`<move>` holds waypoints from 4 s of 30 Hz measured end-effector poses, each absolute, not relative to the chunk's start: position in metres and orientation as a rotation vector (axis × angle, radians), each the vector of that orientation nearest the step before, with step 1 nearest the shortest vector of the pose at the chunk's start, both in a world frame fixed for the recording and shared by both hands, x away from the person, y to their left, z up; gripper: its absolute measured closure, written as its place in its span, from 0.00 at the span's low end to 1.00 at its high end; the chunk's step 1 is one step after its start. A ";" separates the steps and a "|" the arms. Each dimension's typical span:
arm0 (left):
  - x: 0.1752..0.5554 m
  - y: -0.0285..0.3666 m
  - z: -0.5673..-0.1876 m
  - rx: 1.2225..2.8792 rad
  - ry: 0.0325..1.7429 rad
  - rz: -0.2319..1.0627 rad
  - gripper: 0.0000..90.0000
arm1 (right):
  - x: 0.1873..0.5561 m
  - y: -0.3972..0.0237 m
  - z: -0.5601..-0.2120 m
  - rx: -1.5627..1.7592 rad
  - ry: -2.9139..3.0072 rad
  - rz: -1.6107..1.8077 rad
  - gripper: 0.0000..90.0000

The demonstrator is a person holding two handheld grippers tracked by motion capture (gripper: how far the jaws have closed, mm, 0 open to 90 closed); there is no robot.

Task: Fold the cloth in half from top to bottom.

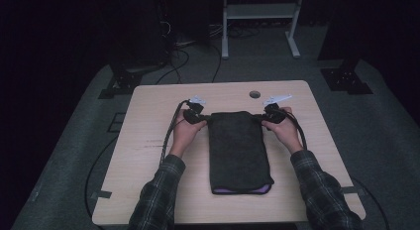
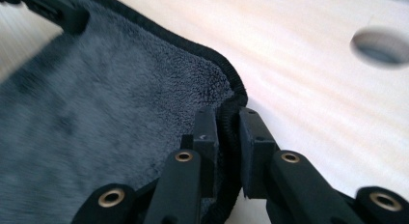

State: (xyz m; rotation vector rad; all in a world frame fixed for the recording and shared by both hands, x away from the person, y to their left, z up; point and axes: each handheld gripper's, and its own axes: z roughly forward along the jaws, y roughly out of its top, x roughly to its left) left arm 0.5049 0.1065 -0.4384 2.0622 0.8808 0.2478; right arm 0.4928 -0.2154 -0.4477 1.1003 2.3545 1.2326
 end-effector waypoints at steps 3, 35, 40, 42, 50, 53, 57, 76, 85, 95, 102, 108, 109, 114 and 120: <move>0.500 0.109 -0.421 2.031 0.839 0.267 0.93 | 0.489 -0.218 -0.432 1.071 2.323 1.291 0.88; 0.382 0.124 -0.426 2.053 0.657 0.060 0.93 | 0.366 -0.235 -0.432 0.893 2.415 1.402 0.87; 0.372 0.122 -0.433 2.076 0.653 0.011 0.93 | 0.353 -0.239 -0.438 0.895 2.446 1.390 0.86; 0.368 0.121 -0.437 2.089 0.651 -0.002 0.92 | 0.347 -0.240 -0.442 0.898 2.467 1.377 0.86; 0.357 0.118 -0.455 2.172 0.669 -0.063 0.86 | 0.331 -0.235 -0.458 0.864 2.571 1.271 0.81; 0.356 0.118 -0.450 2.168 0.657 -0.060 0.76 | 0.330 -0.240 -0.451 0.877 2.536 1.332 0.75; 0.354 0.122 -0.434 2.142 0.628 -0.019 0.73 | 0.330 -0.246 -0.438 0.874 2.472 1.413 0.77; 0.368 0.105 -0.450 2.172 0.647 0.016 0.80 | 0.369 -0.220 -0.464 0.860 2.576 1.230 0.94; 0.342 0.112 -0.447 2.156 0.602 -0.079 0.78 | 0.343 -0.224 -0.460 0.798 2.678 1.295 0.95; 0.346 0.122 -0.433 2.062 0.607 -0.057 0.78 | 0.321 -0.226 -0.464 0.745 2.733 1.275 0.95; 0.339 0.110 -0.456 2.189 0.602 -0.072 0.78 | 0.317 -0.223 -0.467 0.699 2.738 1.219 0.95; 0.321 0.111 -0.462 2.248 0.557 -0.022 0.75 | 0.311 -0.222 -0.467 0.656 2.726 1.190 0.93; 0.318 0.113 -0.459 2.229 0.573 -0.035 0.70 | 0.310 -0.224 -0.466 0.650 2.723 1.198 0.87; 0.313 0.126 -0.450 2.194 0.601 0.021 0.54 | 0.312 -0.233 -0.462 0.705 2.637 1.261 0.62; 0.313 0.150 -0.446 2.165 0.692 0.158 0.34 | 0.316 -0.249 -0.462 0.809 2.541 1.274 0.48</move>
